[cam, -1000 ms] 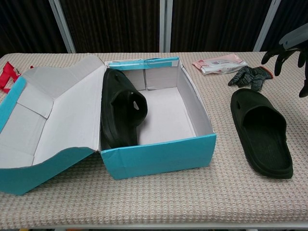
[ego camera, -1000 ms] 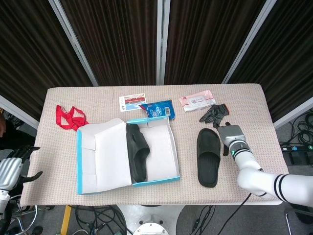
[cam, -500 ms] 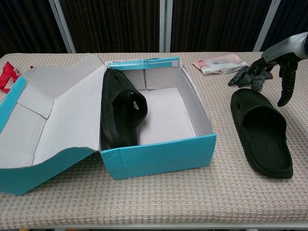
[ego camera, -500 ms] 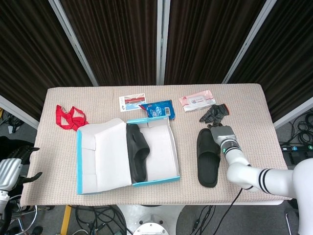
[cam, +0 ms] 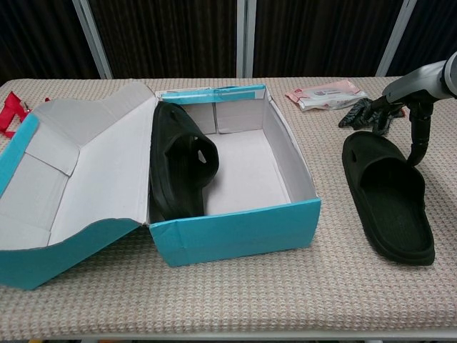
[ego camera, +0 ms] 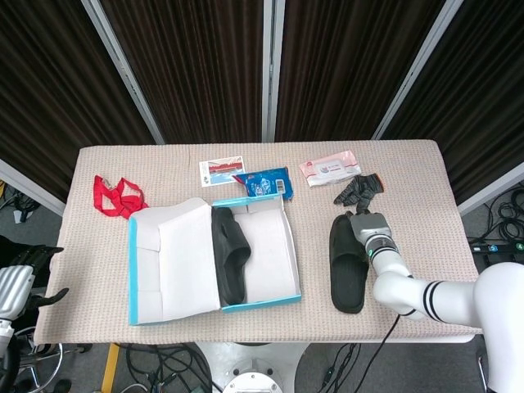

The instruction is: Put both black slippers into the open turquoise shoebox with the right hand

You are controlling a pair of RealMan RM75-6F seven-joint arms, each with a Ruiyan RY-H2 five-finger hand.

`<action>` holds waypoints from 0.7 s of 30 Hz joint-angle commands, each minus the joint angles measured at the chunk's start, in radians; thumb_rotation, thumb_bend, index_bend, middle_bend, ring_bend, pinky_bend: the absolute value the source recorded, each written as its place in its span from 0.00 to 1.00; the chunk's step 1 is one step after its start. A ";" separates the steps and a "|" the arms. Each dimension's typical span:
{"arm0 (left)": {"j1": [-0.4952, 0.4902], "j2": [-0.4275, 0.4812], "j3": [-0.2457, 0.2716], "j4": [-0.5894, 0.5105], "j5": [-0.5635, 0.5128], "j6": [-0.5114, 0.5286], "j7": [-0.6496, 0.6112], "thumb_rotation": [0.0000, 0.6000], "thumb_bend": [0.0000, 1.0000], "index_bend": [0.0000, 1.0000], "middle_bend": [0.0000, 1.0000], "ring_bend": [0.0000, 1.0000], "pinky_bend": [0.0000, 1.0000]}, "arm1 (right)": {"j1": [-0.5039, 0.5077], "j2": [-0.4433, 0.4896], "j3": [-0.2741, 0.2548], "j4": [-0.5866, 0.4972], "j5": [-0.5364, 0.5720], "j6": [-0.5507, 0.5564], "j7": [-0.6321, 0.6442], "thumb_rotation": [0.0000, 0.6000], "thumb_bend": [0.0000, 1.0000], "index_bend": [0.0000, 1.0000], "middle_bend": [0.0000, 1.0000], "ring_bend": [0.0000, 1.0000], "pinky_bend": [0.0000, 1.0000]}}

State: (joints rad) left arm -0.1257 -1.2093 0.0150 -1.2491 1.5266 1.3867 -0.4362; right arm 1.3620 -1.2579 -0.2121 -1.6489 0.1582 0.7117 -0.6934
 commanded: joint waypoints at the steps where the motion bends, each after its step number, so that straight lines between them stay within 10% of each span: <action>1: 0.001 -0.001 0.002 0.003 0.002 0.001 -0.001 1.00 0.18 0.22 0.23 0.13 0.20 | 0.004 -0.015 -0.005 0.017 0.016 -0.011 -0.011 1.00 0.01 0.00 0.14 0.00 0.14; 21: 0.001 -0.007 0.005 0.014 0.006 -0.003 -0.016 1.00 0.17 0.22 0.23 0.13 0.20 | 0.019 -0.071 -0.009 0.061 0.056 -0.011 -0.050 1.00 0.02 0.10 0.25 0.00 0.14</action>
State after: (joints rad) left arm -0.1250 -1.2160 0.0199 -1.2347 1.5326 1.3840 -0.4520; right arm 1.3807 -1.3277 -0.2200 -1.5887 0.2127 0.7010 -0.7422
